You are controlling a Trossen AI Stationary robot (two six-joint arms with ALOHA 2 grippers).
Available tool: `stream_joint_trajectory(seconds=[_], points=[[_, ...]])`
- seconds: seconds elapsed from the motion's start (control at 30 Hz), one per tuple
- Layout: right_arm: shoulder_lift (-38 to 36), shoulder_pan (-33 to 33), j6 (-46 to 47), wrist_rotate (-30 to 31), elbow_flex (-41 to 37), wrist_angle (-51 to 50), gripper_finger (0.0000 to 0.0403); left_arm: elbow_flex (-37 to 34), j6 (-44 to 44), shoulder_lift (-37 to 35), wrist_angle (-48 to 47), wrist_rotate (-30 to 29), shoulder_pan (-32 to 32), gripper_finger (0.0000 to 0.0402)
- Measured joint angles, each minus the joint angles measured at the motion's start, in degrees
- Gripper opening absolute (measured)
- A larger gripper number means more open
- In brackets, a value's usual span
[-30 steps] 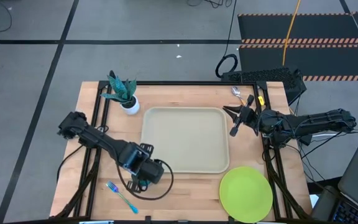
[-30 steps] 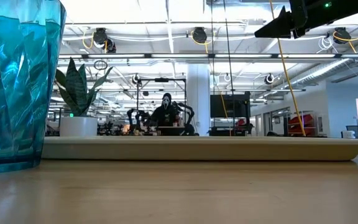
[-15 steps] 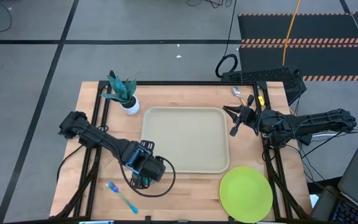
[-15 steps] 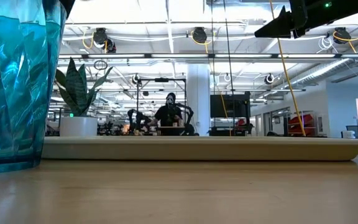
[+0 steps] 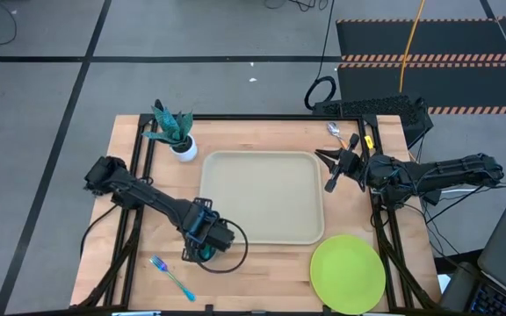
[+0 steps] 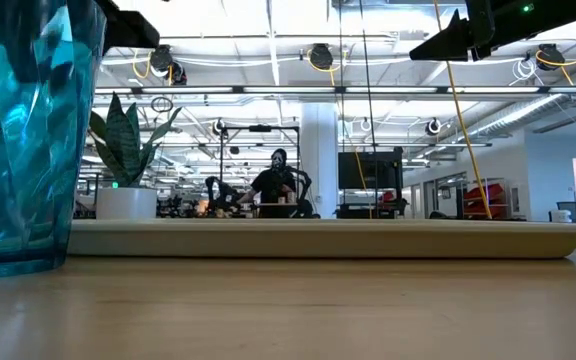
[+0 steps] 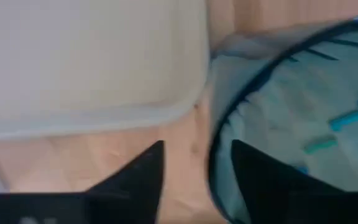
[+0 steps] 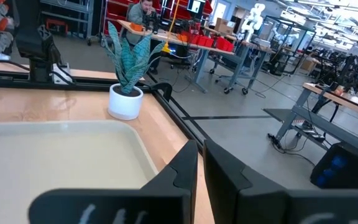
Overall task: Pick and place plate/cup/fork/spoon on tray
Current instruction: Put the blue cup to the top left of the white food tray
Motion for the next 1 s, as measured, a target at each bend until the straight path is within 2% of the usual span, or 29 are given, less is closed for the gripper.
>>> stream_joint_trajectory(seconds=[0.13, 0.17, 0.33, 0.57, 0.67, 0.77, 0.83, 1.0], points=[[0.0, 0.0, 0.0, 0.0, 0.0, 0.1, 0.002, 0.0, -2.3, 0.0, -0.2, 5.6, 1.9, 0.0038], [0.0, 0.0, 0.0, 0.0, 0.0, 0.1, 0.002, 0.0, -2.8, 0.0, -0.4, 6.9, 2.4, 0.002], [0.0, 0.0, 0.0, 0.0, 0.0, 0.2, 0.002, 0.0, -3.9, 0.0, -1.2, 10.9, 2.5, 0.0008], [0.0, 0.0, -0.4, 0.0, 0.0, 0.2, 0.002, 3.0, -5.2, -0.2, -6.5, 11.8, 2.5, 0.0007], [0.0, 0.0, -0.4, 0.0, 0.0, 0.3, 0.002, 6.8, -5.4, -0.2, -10.4, 9.4, 2.8, 0.0007], [0.0, 0.0, -0.4, 0.0, 0.0, 0.5, 0.002, 10.7, -5.2, -0.3, -10.0, 8.3, 4.2, 0.0007], [0.0, 0.0, -0.4, 0.0, 0.0, 0.5, 0.002, 13.1, -3.3, -0.3, -10.0, 5.4, 5.2, 0.0007], [0.0, 0.0, -0.5, 0.0, 0.0, 0.9, 0.002, 15.6, 2.4, -0.4, -10.0, 1.4, 11.3, 0.0007]])
